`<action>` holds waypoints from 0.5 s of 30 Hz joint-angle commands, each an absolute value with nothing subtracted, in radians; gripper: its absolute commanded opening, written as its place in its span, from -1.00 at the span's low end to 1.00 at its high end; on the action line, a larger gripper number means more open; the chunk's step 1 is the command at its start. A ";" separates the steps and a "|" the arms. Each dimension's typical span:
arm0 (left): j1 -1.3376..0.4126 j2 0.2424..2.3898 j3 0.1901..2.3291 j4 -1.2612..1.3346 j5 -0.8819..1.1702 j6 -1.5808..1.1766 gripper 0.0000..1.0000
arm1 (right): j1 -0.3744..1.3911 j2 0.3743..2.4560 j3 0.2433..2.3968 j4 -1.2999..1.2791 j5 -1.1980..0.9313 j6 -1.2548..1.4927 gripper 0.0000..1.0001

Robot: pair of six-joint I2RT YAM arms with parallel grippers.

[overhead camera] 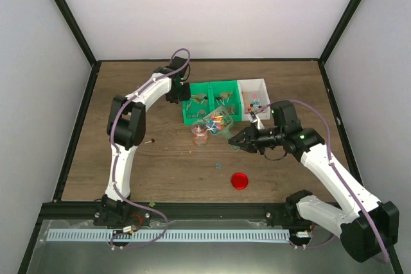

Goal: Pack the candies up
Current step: Place the fake candies in the packing bottle.

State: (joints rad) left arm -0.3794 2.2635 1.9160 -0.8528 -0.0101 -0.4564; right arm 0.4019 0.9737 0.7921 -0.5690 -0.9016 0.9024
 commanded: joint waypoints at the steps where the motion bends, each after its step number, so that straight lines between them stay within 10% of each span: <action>1: -0.375 2.208 1.880 -0.824 0.003 -0.446 -0.23 | 0.445 1.012 0.894 -0.664 -0.862 0.837 -0.99; 15: -0.369 2.192 1.850 -0.805 0.003 -0.446 -0.21 | 0.505 1.115 1.020 -0.781 -0.798 0.769 -0.99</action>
State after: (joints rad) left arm -0.3771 2.2368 1.8660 -0.8215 0.0013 -0.4484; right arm 0.4919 1.1038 0.9524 -0.7311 -0.8234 0.8192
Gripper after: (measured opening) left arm 0.396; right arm 0.104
